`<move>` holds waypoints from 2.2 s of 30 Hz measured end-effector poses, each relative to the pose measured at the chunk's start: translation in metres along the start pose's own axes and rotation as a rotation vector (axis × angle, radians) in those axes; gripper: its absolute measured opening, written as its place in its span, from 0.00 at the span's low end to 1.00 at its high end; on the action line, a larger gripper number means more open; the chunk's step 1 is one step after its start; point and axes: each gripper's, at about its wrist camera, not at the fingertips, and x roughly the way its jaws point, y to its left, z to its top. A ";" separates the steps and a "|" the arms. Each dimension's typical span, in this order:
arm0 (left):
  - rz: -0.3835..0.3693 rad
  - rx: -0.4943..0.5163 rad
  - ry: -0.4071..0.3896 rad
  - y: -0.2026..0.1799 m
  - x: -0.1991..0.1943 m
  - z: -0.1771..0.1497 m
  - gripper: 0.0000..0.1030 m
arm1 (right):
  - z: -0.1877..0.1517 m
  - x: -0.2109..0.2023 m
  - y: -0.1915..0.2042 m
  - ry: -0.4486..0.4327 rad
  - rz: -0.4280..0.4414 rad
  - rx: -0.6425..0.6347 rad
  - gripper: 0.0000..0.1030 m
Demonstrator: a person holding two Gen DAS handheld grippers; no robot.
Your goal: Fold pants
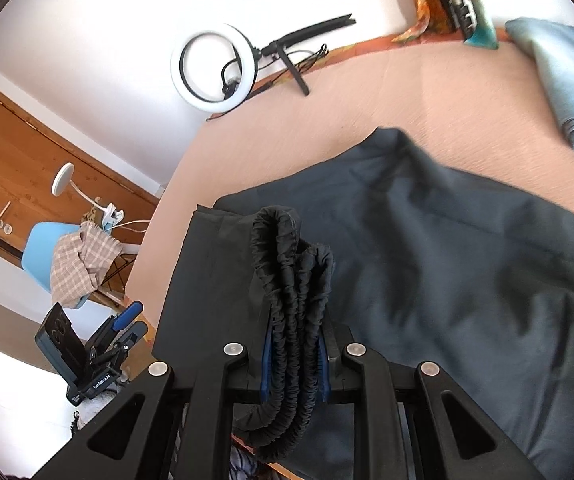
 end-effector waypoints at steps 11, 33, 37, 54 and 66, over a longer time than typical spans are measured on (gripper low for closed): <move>-0.041 0.018 0.015 -0.018 0.005 0.007 0.57 | -0.012 -0.049 -0.046 -0.069 -0.058 0.053 0.16; -0.104 0.084 0.072 -0.057 0.025 0.017 0.61 | -0.023 -0.131 -0.130 -0.127 -0.222 0.140 0.16; -0.108 0.105 0.091 -0.066 0.030 0.018 0.61 | -0.024 -0.141 -0.151 -0.123 -0.284 0.156 0.16; -0.116 0.168 0.181 -0.087 0.051 0.006 0.61 | -0.028 -0.141 -0.194 -0.093 -0.390 0.172 0.16; -0.126 0.179 0.222 -0.092 0.059 0.004 0.61 | -0.029 -0.138 -0.195 -0.092 -0.426 0.145 0.19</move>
